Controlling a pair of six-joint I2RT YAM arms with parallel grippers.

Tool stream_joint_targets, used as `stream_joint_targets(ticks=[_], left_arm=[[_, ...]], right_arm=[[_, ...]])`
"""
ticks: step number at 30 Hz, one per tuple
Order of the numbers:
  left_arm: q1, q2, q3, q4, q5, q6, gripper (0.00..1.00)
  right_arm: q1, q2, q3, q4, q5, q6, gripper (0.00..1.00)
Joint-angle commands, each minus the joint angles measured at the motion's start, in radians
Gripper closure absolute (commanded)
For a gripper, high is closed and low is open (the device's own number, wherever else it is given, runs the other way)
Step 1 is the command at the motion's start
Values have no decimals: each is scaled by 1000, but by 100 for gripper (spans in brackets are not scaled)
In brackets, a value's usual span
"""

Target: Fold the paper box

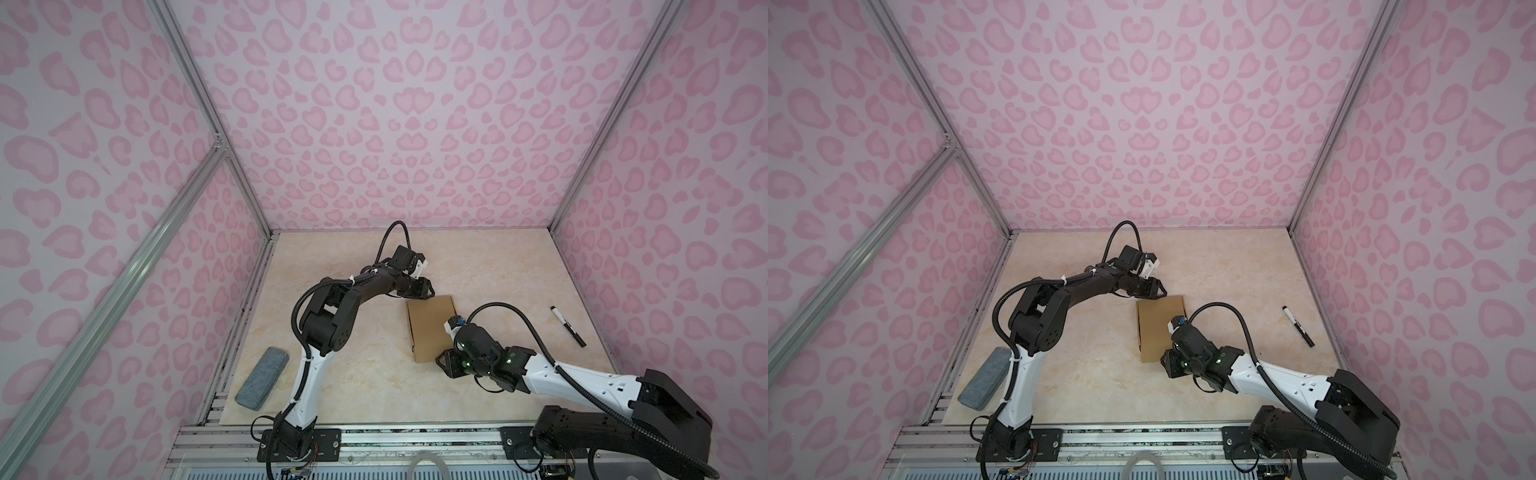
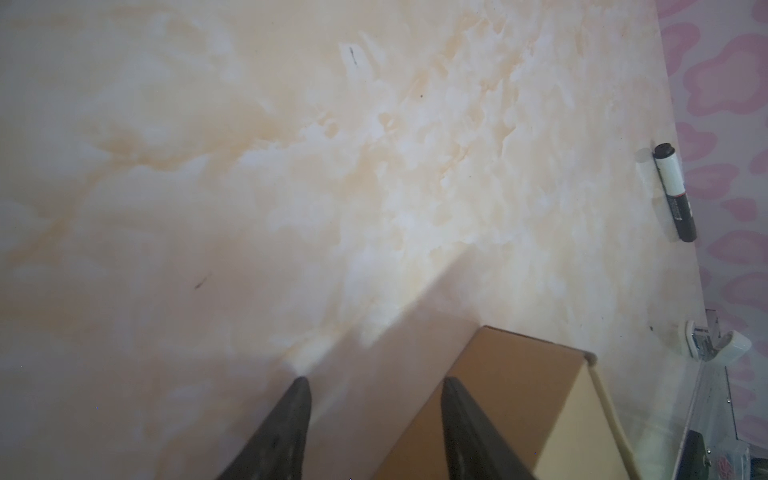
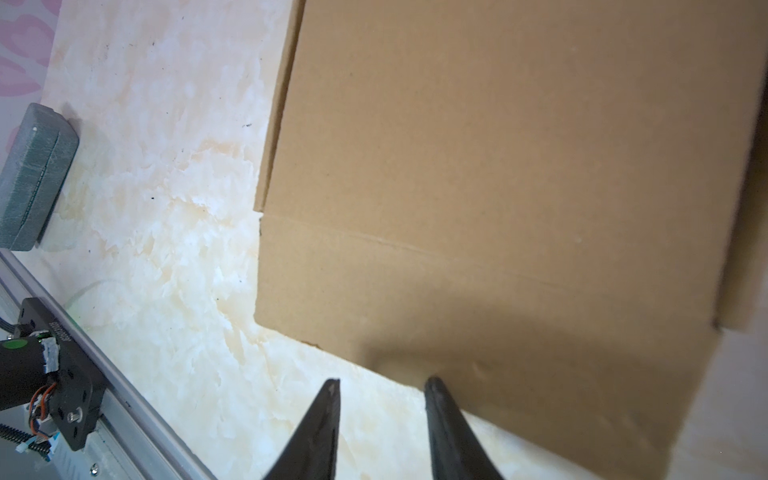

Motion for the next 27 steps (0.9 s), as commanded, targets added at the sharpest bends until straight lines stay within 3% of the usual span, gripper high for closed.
stream_joint_targets(ticks=[1,27], left_arm=[[-6,23,-22,-147,-37,-7,46],[-12,15,-42,-134,-24,-6,46]], right_arm=[[0,8,2,6,34,-15,62],[0,49,-4,77,66,-22,63]])
